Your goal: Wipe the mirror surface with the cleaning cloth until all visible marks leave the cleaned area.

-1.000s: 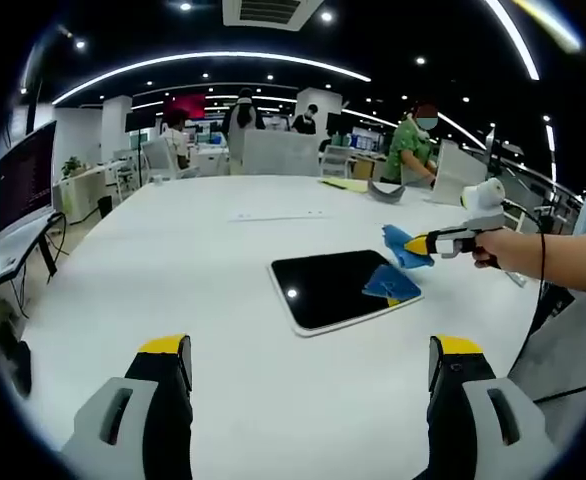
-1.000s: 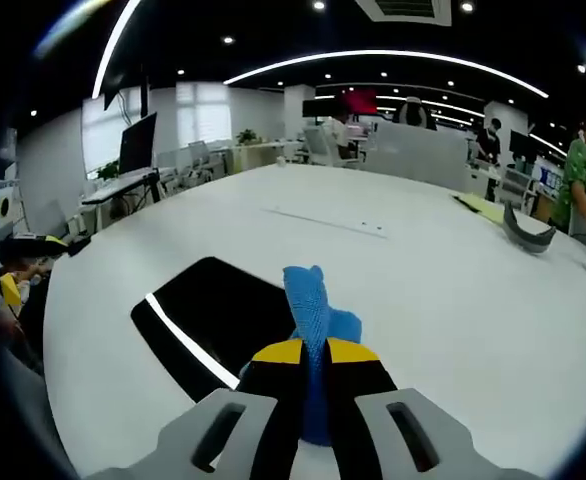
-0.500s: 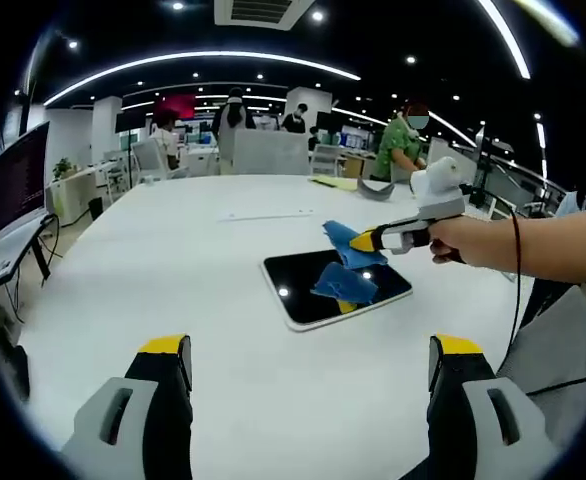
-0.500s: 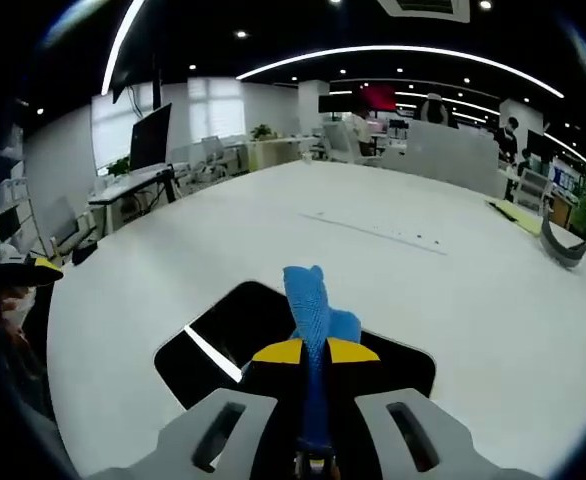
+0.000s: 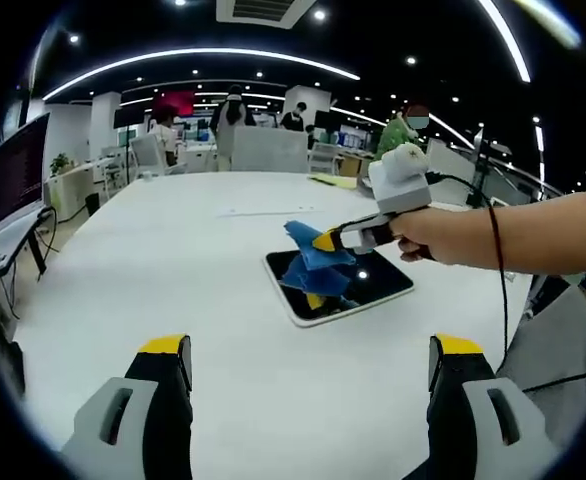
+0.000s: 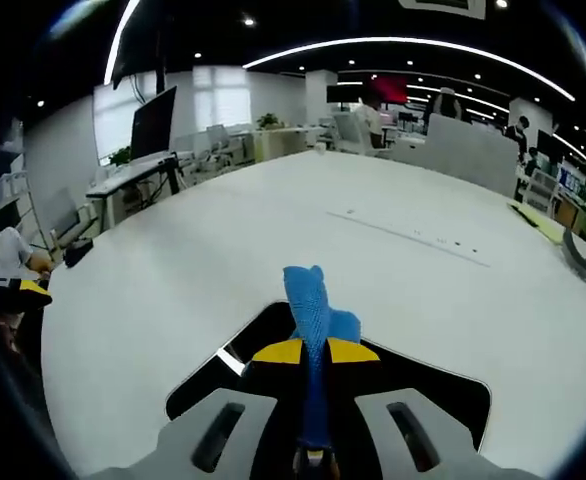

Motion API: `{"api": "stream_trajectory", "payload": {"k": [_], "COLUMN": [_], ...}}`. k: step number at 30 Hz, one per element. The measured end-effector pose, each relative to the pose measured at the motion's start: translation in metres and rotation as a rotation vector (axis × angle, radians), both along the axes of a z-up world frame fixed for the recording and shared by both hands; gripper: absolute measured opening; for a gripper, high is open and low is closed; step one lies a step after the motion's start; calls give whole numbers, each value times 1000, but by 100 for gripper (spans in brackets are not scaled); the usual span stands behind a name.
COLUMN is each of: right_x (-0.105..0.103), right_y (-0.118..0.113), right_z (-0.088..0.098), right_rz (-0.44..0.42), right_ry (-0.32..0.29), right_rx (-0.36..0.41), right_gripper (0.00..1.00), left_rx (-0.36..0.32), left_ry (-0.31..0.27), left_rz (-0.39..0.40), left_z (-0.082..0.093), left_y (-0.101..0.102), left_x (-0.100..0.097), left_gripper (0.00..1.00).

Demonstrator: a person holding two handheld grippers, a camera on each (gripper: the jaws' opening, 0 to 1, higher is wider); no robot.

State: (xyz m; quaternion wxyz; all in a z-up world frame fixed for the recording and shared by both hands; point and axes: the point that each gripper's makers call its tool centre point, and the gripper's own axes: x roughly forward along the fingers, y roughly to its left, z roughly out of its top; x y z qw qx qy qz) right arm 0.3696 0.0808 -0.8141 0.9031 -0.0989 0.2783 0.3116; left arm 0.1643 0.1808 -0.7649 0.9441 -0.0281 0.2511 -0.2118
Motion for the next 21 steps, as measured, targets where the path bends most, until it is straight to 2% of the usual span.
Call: {"api": "stream_trajectory", "payload": {"k": [13,21], "right_x": [4,1], "right_y": [22,32], "right_z": [-8,-17], "right_rz": [2,-34], "right_ry": [21,61], "right_rx": [-11,23], "right_gripper": [3,3], "left_rx": [-19,-21], "left_ry": [10,14], "left_rz": [4,4], "left_z": [-5,-6], "left_y": [6,9], "left_x": [2,2], "left_gripper": [100,99]}}
